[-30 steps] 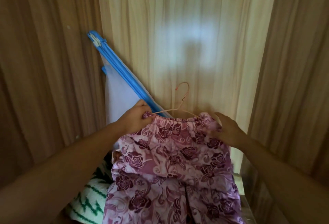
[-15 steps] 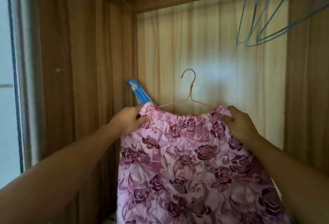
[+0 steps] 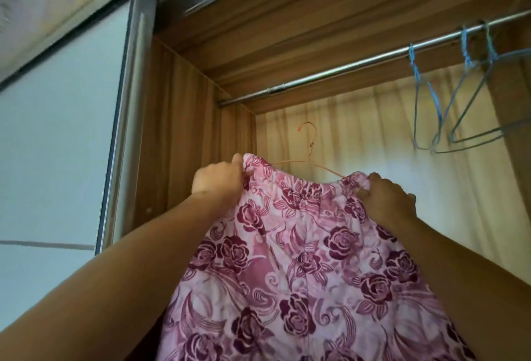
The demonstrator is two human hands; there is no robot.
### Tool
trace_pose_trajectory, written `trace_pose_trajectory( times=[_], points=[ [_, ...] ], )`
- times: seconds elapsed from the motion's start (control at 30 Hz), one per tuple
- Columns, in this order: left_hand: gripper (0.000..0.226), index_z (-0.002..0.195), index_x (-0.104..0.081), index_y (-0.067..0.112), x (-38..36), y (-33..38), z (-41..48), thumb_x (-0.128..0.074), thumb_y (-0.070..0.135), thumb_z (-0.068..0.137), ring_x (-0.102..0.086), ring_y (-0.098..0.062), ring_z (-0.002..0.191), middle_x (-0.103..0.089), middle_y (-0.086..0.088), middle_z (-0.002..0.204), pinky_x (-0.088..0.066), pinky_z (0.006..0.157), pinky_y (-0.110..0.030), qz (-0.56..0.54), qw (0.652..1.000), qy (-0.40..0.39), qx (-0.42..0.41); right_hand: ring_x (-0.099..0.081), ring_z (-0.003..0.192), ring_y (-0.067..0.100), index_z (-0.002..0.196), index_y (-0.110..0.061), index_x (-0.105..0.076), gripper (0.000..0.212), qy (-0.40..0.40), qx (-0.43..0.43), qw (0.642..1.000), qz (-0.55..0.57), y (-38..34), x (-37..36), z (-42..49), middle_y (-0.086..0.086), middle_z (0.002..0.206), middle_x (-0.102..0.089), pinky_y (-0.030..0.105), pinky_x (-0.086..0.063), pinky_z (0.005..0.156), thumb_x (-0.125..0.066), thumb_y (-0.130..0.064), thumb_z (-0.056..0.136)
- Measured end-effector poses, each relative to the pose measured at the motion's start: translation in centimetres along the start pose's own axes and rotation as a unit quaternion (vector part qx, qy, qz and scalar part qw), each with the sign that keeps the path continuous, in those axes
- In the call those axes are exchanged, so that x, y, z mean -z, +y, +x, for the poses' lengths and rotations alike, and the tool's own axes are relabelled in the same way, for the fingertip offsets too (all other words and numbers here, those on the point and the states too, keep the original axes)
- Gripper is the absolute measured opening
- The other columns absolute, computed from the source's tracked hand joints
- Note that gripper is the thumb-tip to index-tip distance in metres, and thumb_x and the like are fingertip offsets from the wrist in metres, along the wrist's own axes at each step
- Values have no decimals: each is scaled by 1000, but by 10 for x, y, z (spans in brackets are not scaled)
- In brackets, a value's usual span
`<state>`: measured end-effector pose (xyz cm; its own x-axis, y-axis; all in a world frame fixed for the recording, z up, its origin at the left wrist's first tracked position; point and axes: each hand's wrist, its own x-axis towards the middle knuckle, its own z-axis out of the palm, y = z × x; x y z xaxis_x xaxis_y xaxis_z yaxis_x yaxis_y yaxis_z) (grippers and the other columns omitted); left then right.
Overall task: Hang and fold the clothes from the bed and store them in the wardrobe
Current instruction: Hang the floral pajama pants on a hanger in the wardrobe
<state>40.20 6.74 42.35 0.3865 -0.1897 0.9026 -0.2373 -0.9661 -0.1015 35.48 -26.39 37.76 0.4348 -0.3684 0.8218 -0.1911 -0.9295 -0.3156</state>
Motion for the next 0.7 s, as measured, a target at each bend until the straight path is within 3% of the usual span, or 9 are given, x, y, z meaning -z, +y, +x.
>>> trace_pose_trajectory(
  times=[0.27, 0.4, 0.57, 0.7],
  points=[
    [28, 122, -49, 17, 13, -19, 69, -33, 22, 100, -65, -31, 93, -68, -8, 105, -39, 65, -37, 42, 998, 37, 11, -48, 123, 38, 136, -16, -43, 41, -5, -33, 998, 45, -53, -19, 57, 15, 133, -52, 50, -42, 98, -45, -38, 100],
    [33, 124, -53, 17, 13, -27, 100, -33, 20, 99, -65, -29, 95, -68, -7, 108, -40, 66, -38, 70, 996, 49, 28, -47, 126, 42, 150, -17, -34, 52, -61, 35, 991, 109, -81, -38, 81, 20, 141, -48, 51, -44, 103, -39, -40, 104],
    [31, 119, -59, 18, 3, -28, 121, -38, 19, 96, -62, -27, 89, -67, -7, 107, -41, 65, -36, 89, 995, 31, 42, -48, 132, 39, 154, -17, -33, 71, -132, 109, 973, 156, -106, -61, 88, 19, 150, -43, 46, -42, 108, -34, -64, 100],
    [32, 119, -61, 16, -2, -40, 134, -40, 18, 95, -65, -31, 103, -66, -10, 116, -42, 70, -35, 85, 994, 31, 54, -33, 146, 35, 162, -20, -11, 79, -162, 130, 960, 186, -122, -69, 92, 13, 164, -28, 45, -31, 119, -34, -64, 100]
  ],
)
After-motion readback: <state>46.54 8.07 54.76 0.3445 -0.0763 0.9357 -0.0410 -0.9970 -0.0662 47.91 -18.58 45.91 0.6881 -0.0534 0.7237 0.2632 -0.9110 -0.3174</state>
